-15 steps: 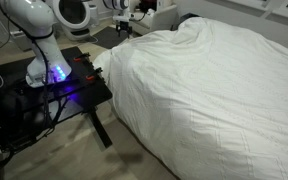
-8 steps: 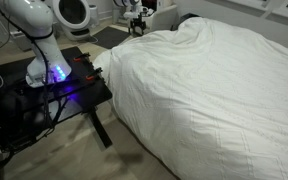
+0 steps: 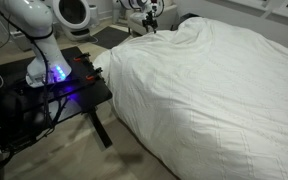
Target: Straighten the beddings on the bottom right corner of the bed
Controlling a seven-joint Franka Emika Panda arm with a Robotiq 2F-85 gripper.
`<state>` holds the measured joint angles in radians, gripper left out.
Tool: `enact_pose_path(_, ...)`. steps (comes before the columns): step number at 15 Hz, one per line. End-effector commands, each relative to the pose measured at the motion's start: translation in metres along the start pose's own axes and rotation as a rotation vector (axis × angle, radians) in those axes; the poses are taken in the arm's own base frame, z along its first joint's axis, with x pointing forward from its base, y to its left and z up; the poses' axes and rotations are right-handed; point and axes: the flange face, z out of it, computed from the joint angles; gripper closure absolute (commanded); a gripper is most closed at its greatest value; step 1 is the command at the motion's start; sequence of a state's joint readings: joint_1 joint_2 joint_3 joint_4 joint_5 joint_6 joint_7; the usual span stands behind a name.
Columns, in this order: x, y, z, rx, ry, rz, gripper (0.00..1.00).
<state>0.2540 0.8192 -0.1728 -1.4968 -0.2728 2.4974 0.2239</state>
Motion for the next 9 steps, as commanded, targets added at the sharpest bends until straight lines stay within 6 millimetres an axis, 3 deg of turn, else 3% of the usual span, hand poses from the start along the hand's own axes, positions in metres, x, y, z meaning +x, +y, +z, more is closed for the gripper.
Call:
enact_pose_path(1,-0.004,0.028,0.004,0.018,-0.045,0.004,0.00)
enact_pose_path(2,-0.001,0.014,0.005,-0.001,-0.014,0.012,0.00)
enact_pose_path(5,-0.003,0.029,0.011,0.005,-0.028,0.016,0.00)
enact_pose_path(7,-0.004,0.029,0.011,0.008,-0.028,0.015,0.00)
enact_pose_path(9,-0.003,0.042,0.024,-0.002,-0.021,0.028,0.00)
